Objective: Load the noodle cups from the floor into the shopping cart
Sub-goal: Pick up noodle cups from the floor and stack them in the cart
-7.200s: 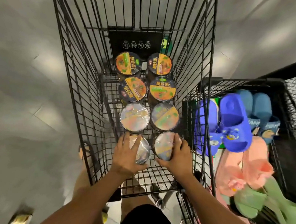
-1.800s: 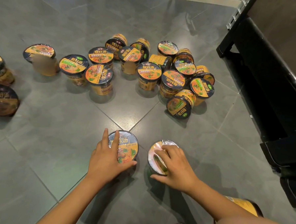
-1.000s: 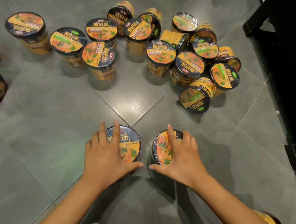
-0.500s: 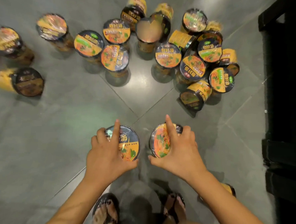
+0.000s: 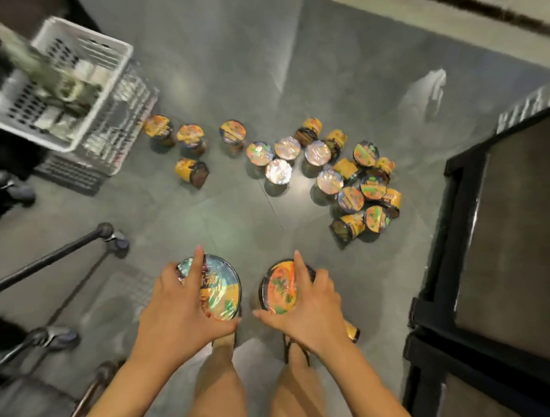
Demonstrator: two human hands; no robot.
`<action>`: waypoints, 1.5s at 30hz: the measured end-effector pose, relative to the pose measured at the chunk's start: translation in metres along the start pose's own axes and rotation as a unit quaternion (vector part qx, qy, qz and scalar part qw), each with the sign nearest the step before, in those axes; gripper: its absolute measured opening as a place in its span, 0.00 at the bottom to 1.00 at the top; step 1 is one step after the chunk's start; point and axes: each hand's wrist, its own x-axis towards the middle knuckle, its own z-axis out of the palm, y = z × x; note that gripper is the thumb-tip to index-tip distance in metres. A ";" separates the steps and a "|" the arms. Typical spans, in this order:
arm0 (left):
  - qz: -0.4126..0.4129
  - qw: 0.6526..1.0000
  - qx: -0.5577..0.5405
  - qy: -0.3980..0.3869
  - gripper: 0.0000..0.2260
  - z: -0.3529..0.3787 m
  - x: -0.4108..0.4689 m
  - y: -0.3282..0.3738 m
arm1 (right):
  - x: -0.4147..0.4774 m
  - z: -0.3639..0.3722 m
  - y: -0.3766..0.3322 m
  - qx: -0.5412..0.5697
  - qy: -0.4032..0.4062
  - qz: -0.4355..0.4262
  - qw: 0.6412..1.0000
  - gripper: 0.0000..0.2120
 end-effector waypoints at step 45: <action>-0.599 0.655 -0.313 0.337 0.60 -0.045 -0.504 -0.352 | -0.315 0.219 -0.455 -0.288 -0.232 -0.476 0.798 0.54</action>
